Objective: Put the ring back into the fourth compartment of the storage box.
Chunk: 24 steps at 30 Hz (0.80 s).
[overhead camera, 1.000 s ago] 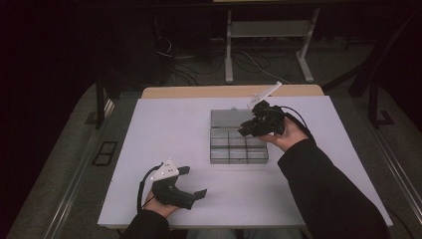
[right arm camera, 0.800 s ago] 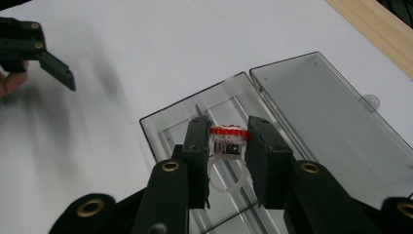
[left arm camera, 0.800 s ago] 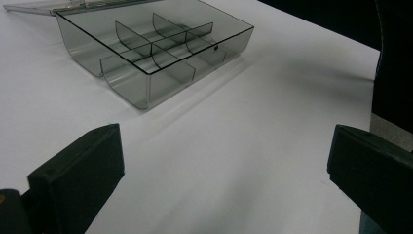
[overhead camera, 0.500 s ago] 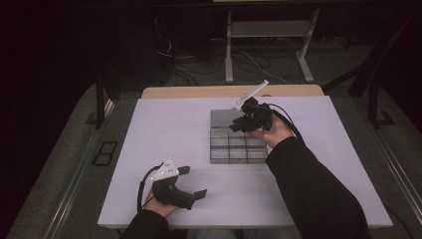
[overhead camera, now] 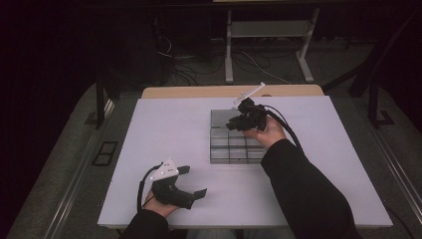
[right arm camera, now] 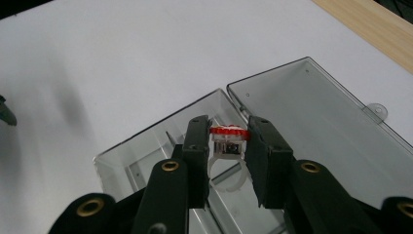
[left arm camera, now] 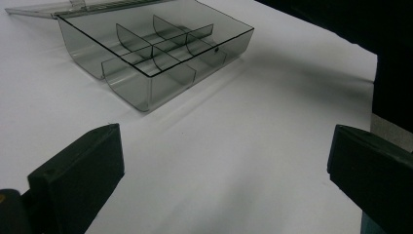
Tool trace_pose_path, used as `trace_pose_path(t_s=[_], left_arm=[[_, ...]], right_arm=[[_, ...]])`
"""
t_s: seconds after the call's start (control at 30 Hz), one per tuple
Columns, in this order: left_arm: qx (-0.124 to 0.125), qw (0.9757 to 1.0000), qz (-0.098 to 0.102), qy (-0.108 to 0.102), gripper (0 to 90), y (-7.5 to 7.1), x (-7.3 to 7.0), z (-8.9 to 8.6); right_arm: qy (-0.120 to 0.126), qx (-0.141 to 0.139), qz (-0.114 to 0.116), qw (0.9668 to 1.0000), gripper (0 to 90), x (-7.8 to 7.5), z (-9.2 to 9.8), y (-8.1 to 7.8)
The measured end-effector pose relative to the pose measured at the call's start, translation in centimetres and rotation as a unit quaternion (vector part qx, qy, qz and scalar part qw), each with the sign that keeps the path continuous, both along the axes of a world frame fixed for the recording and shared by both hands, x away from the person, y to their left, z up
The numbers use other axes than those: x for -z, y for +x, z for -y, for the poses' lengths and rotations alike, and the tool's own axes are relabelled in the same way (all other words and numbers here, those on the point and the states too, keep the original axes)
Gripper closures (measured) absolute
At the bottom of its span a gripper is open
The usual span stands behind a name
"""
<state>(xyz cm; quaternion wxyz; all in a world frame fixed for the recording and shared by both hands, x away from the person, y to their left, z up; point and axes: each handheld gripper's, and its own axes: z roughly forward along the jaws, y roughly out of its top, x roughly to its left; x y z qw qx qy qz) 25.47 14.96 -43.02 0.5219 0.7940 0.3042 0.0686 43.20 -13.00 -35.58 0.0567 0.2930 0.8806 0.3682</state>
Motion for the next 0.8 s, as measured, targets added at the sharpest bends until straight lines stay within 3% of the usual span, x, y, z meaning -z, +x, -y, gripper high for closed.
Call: trace_pose_path(t_s=[0.23,0.8], left_arm=[[-0.001,1.0000,0.000,-0.002,0.0,0.0,0.0,0.0],[0.000,1.0000,0.003,0.001,0.0,0.1,0.0,-0.1]], right_arm=[[0.019,0.001,-0.004,0.9998,69.4,1.1,-0.5,0.5],[0.027,0.012,-0.017,0.9994,69.3,4.3,-1.5,1.5]])
